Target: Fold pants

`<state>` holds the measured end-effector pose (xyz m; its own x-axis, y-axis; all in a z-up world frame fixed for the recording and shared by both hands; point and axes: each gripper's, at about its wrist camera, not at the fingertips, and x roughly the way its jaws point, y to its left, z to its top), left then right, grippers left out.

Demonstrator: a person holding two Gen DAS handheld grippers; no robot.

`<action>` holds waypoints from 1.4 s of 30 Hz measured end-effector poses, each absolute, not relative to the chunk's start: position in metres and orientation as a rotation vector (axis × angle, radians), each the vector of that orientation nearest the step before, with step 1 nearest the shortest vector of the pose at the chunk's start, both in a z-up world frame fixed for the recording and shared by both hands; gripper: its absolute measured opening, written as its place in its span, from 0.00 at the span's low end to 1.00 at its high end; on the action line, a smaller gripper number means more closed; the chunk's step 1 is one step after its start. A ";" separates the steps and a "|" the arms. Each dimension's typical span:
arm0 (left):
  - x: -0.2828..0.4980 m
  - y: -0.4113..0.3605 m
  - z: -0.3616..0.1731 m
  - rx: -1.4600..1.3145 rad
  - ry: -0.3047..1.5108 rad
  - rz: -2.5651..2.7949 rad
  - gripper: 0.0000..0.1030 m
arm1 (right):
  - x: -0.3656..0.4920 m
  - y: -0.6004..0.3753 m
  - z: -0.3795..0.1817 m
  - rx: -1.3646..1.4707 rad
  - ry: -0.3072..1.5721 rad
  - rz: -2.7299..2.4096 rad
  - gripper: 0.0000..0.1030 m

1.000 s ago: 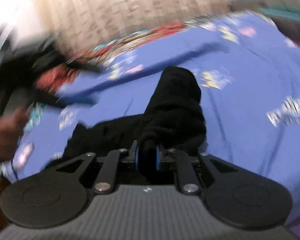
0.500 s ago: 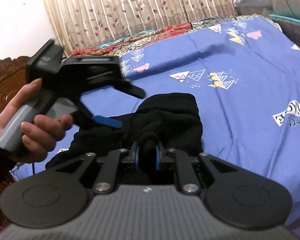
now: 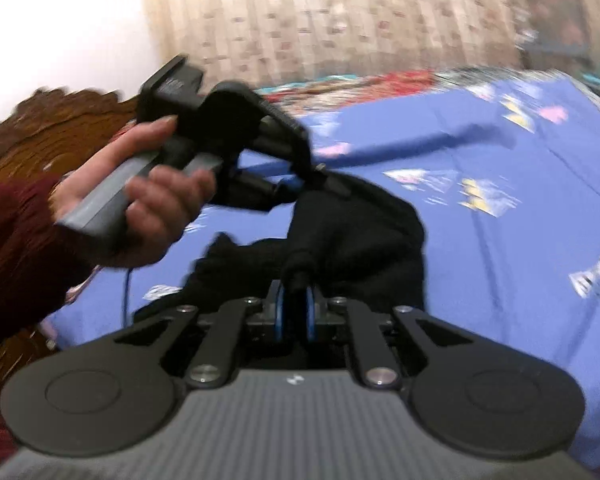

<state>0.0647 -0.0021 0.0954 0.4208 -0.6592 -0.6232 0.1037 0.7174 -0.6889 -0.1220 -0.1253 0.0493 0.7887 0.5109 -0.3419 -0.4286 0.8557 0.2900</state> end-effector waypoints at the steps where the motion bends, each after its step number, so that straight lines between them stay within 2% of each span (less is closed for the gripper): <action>1: 0.062 0.009 0.100 -0.628 1.018 -0.527 0.09 | -0.122 -0.117 0.052 0.177 0.416 0.537 0.10; 9: 0.037 0.105 0.109 -0.689 0.940 -0.441 0.09 | -0.095 -0.051 0.070 0.122 0.444 0.794 0.10; 18: 0.034 0.173 0.045 -0.738 0.976 -0.243 0.10 | -0.056 0.031 0.038 0.065 0.659 0.932 0.10; 20: 0.038 0.172 0.023 -0.713 1.009 -0.199 0.16 | -0.041 0.042 0.017 0.059 0.767 0.933 0.11; 22: 0.038 0.171 0.004 -0.701 1.029 -0.153 0.21 | -0.037 0.036 0.008 0.123 0.799 0.950 0.11; 24: 0.031 0.173 0.002 -0.715 1.002 -0.160 0.23 | -0.040 0.025 0.018 0.155 0.809 0.984 0.20; 26: 0.027 0.171 0.011 -0.684 0.987 -0.166 0.28 | -0.046 0.006 0.032 0.210 0.793 1.048 0.48; 27: 0.024 0.170 0.018 -0.654 0.978 -0.157 0.30 | -0.052 -0.007 0.039 0.236 0.763 1.060 0.51; 34: -0.014 0.167 0.066 -0.547 0.864 -0.191 0.44 | -0.079 -0.107 0.064 0.390 0.575 0.783 0.49; 36: -0.025 0.159 0.073 -0.505 0.851 -0.210 0.47 | -0.073 -0.130 0.058 0.445 0.593 0.666 0.35; 37: -0.029 0.153 0.074 -0.482 0.851 -0.220 0.47 | -0.067 -0.138 0.053 0.478 0.621 0.625 0.25; 38: -0.032 0.148 0.073 -0.458 0.857 -0.232 0.47 | -0.064 -0.144 0.047 0.508 0.649 0.596 0.21; 42: -0.048 0.131 0.058 -0.347 0.912 -0.214 0.47 | -0.063 -0.133 0.027 0.534 0.752 0.639 0.21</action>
<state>-0.0477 0.1310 0.0581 0.5970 -0.3253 -0.7334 0.0345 0.9237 -0.3817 -0.0626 -0.1332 0.0266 0.5621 0.6936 -0.4504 -0.3327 0.6883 0.6447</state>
